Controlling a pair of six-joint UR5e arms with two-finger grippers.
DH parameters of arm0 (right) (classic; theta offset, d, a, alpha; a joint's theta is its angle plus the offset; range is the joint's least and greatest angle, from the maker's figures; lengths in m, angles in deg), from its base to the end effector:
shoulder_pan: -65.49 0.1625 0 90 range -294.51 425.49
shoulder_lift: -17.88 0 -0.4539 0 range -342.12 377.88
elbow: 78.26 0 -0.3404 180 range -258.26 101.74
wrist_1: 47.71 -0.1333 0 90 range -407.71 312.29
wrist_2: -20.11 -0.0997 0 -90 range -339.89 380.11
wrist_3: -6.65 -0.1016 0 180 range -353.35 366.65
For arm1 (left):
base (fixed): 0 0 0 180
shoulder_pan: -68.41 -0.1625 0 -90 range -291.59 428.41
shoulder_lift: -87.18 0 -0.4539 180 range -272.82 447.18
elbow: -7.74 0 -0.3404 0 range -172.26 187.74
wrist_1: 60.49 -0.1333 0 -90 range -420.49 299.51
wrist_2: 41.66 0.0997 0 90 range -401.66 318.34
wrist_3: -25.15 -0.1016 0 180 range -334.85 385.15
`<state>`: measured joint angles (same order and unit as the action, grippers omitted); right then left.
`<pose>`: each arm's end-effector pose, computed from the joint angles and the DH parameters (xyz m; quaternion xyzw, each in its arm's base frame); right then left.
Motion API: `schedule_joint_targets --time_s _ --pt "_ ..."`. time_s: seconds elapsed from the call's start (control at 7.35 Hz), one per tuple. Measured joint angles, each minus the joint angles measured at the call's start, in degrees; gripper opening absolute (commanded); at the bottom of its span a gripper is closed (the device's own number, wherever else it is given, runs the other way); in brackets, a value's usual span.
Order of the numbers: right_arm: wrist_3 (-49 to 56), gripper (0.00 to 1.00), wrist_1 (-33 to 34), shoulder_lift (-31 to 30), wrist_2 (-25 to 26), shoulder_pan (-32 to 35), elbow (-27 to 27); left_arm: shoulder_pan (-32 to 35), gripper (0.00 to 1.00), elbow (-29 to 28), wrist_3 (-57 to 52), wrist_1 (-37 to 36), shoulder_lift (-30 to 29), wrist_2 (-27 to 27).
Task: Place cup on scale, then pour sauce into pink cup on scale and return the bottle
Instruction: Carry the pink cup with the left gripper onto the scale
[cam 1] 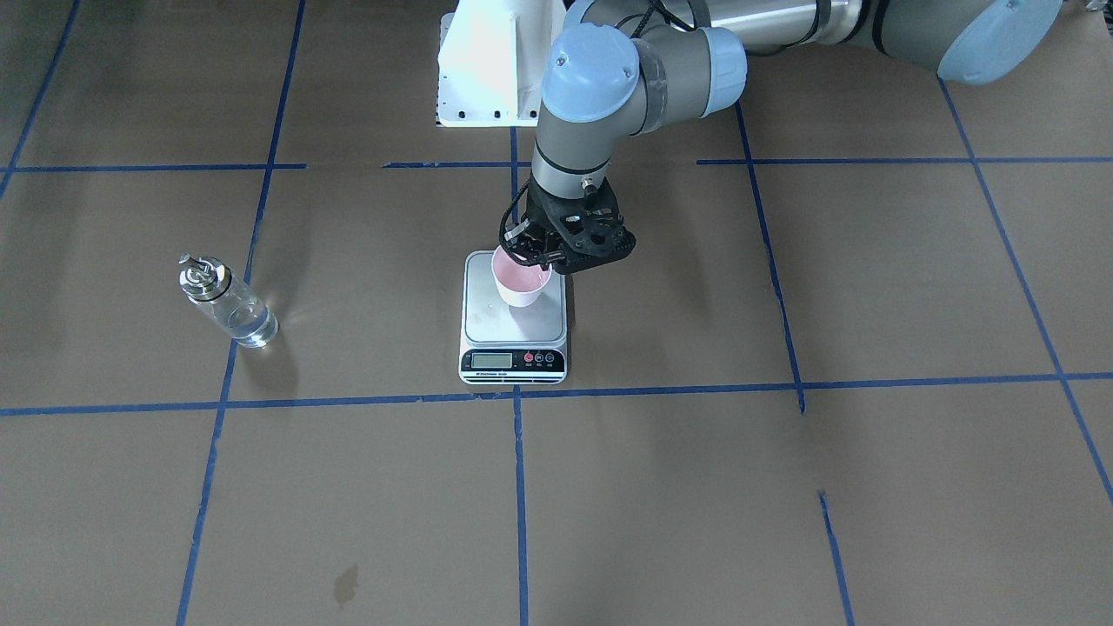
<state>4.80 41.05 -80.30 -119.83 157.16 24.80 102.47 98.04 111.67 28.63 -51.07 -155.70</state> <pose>0.0666 -0.3789 0.6372 0.0477 -0.4216 0.0053 0.9055 0.5282 -0.4680 0.1984 -0.0532 0.4355 -0.1547 0.8852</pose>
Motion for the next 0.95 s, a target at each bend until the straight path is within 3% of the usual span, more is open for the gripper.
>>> schedule_joint_targets --time_s 0.14,0.41,0.54,0.68,0.95 --pt "0.00 1.00 0.00 -0.01 -0.15 0.02 0.04 -0.01 0.00 -0.91 0.16 1.44 -0.12 0.09" --pt "0.00 1.00 0.00 -0.07 -0.58 0.07 0.42 -0.02 0.33 -1.98 0.31 3.24 -0.06 0.13" --pt "0.02 1.00 0.00 -0.07 -0.67 0.08 0.50 -0.03 0.84 -2.14 0.28 3.47 0.04 0.13" --pt "0.05 1.00 0.00 -0.08 -0.73 0.08 0.53 -0.04 0.97 -2.17 0.27 3.56 0.09 0.13" --pt "0.07 1.00 0.02 -0.14 -0.77 0.23 0.94 0.01 0.99 -1.65 0.18 3.58 0.13 0.13"
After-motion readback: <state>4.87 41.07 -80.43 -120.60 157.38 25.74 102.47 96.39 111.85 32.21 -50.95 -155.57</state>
